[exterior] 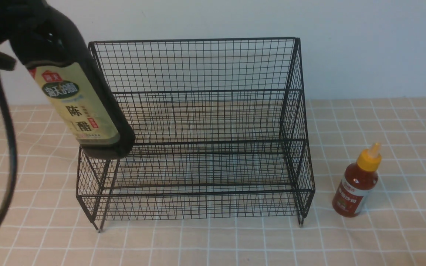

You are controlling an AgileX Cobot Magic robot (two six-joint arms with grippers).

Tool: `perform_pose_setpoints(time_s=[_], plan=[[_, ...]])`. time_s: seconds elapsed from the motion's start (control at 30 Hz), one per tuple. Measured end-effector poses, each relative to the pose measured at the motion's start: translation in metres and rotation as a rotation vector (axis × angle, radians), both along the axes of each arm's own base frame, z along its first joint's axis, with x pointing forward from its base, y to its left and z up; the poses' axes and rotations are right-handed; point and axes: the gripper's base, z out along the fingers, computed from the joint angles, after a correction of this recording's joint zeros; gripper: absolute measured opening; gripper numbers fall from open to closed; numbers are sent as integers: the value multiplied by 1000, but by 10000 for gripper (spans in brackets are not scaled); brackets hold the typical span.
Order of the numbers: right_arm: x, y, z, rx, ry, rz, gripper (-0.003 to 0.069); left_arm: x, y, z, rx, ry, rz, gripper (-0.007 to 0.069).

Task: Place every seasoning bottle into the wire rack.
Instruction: Use the left arm to put the condiment bottle back on the shelf

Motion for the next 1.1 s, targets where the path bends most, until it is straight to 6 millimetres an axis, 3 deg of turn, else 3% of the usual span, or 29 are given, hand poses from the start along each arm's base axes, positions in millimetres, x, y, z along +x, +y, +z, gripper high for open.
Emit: perform_pose_setpoints(time_s=[0.23,0.4,0.67,0.93,1.1], plan=[[0,0,0,0,0,0,-12,36,-8,-22,-23,-6,97,311],[0,0,0,0,0,0,-12,41,-6,-25,-55,-9,140,311],[0,0,0,0,0,0,-12,42,-6,-26,38,-13,158,311],[0,0,0,0,0,0,-12,57,-17,-52,125,129,82,311],[0,0,0,0,0,0,-12,58,-18,-55,116,150,76,311]])
